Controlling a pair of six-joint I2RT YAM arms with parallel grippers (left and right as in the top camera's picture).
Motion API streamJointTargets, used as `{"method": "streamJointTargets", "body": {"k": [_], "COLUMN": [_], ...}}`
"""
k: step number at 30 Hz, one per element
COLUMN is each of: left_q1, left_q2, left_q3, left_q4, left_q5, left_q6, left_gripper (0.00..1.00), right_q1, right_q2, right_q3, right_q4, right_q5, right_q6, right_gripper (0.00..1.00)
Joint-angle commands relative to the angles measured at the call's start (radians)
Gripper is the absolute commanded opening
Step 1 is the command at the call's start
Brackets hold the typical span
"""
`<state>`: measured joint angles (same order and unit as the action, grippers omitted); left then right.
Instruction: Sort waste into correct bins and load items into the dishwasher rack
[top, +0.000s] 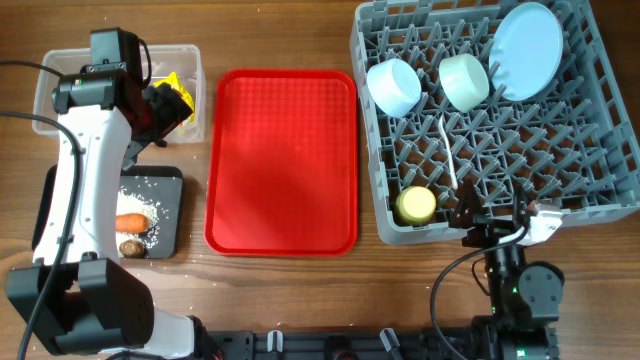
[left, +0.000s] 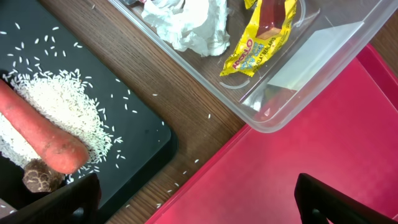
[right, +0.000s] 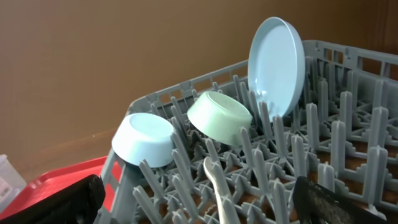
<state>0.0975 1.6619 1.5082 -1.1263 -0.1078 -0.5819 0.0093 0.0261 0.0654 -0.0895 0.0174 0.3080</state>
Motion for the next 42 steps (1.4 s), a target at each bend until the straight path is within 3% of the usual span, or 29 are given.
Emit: {"method": "streamJointTargets", "body": {"k": [1, 7, 25, 27, 29, 30, 32, 42], "left_q1": [-0.004, -0.004, 0.011, 0.016, 0.003, -0.002, -0.002, 0.014], "left_q2": [0.007, 0.007, -0.008, -0.050, -0.127, -0.204, -0.359, -1.223], "left_q3": [-0.004, -0.004, -0.003, -0.004, -0.024, -0.068, -0.181, -1.081], "left_q4": [0.000, -0.001, -0.003, 0.069, 0.217, 0.349, 0.506, 0.963], "left_q5": [-0.013, -0.013, -0.018, -0.008, 0.085, 0.180, 0.257, 0.249], "left_q6": [-0.010, -0.010, -0.006, 0.006, 0.146, 0.291, 0.409, 0.421], "left_gripper": [1.00, 1.00, 1.00, 1.00, 1.00, 1.00, 1.00, 1.00], "right_q1": [-0.013, -0.013, -0.013, -0.013, -0.013, -0.013, -0.013, -0.013], "right_q2": [-0.023, -0.023, -0.023, -0.023, -0.023, -0.023, -0.023, -0.023], "right_q3": [-0.025, -0.061, -0.060, -0.060, -0.060, -0.060, -0.060, -0.060], "right_q4": [0.018, 0.097, 0.097, 0.097, 0.097, 0.097, 0.097, 0.097], "right_q5": [-0.017, -0.021, -0.021, -0.021, -0.021, -0.021, -0.021, -0.021], "right_q6": [-0.034, -0.063, -0.062, -0.062, -0.061, -0.061, -0.061, -0.062], "right_gripper": [1.00, 1.00, 1.00, 1.00, 1.00, 1.00, 1.00, 1.00]}}
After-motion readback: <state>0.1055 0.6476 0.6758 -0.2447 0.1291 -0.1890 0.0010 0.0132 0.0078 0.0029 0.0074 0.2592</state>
